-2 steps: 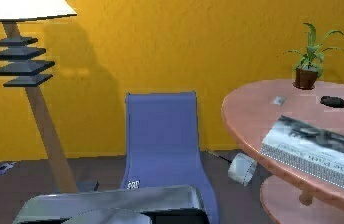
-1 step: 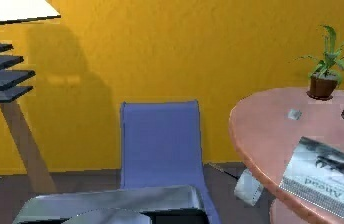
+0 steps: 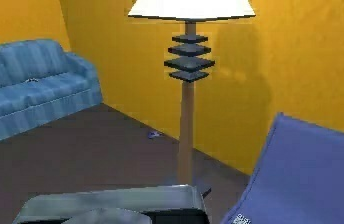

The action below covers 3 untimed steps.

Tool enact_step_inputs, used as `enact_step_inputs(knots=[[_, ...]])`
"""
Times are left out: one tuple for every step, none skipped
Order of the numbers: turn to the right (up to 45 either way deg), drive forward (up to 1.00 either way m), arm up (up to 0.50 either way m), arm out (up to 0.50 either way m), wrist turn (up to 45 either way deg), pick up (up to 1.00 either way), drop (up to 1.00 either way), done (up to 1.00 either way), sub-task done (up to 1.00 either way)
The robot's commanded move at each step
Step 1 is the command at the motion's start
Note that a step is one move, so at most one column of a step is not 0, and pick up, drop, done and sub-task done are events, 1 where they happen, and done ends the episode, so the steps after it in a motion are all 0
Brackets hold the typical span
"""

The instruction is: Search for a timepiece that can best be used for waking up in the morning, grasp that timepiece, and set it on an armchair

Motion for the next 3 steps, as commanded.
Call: enact_step_inputs(knots=[[-42.0, 0.0, 0.0, 0.0, 0.0, 0.0, 0.0, 0.0, 0.0], [0.0, 0.0, 0.0, 0.48, 0.0, 0.0, 0.0, 0.0, 0.0], [0.0, 0.0, 0.0, 0.0, 45.0, 0.0, 0.0, 0.0, 0.0]])
